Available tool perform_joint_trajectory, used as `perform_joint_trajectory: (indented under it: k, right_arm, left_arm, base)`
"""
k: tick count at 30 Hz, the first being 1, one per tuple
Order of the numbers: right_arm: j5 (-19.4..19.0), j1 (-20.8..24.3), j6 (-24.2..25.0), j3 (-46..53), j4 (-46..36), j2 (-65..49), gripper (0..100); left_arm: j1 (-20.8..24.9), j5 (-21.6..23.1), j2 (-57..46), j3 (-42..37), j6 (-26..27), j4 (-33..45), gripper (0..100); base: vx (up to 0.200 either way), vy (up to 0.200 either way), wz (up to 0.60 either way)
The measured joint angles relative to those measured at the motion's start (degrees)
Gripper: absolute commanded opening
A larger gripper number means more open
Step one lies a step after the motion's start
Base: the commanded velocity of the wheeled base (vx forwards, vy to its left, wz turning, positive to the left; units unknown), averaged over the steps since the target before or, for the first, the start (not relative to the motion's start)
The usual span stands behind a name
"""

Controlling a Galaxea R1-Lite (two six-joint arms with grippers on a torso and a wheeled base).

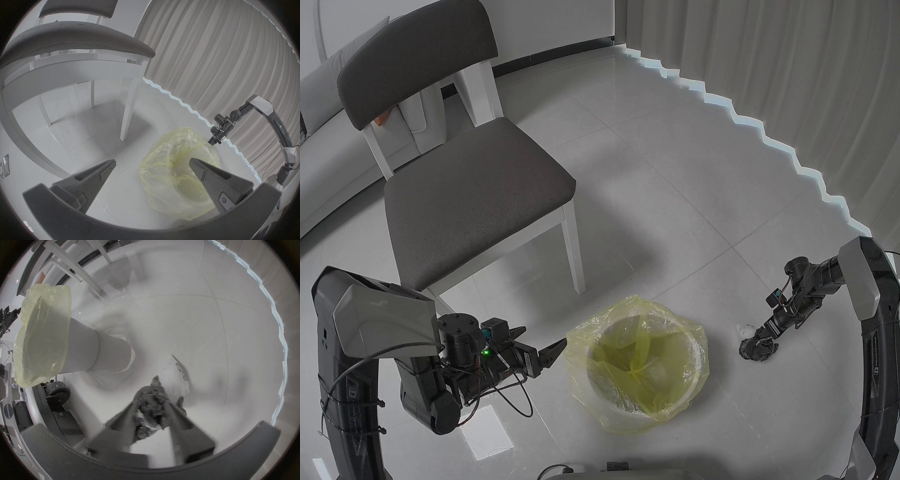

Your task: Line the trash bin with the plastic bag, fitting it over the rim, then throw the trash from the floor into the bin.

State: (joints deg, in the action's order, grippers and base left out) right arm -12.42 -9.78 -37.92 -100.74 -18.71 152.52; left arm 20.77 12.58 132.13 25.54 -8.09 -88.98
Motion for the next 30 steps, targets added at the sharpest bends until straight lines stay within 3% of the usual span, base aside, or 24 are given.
perform_joint_trajectory:
  k: [11,30]
  right_arm:
    - [0.0,-0.7,-0.7,2.5,-3.0,-3.6,0]
    - [-2.1,1.0,-1.0,19.4,-3.4,-28.6,0]
  left_arm:
    - [0.7,0.0,0.5,0.2,0.0,0.0,100]
    - [0.1,0.0,1.4,-0.6,0.0,0.0,100]
  base:
    - [0.0,0.0,0.0]
    - [0.0,0.0,0.0]
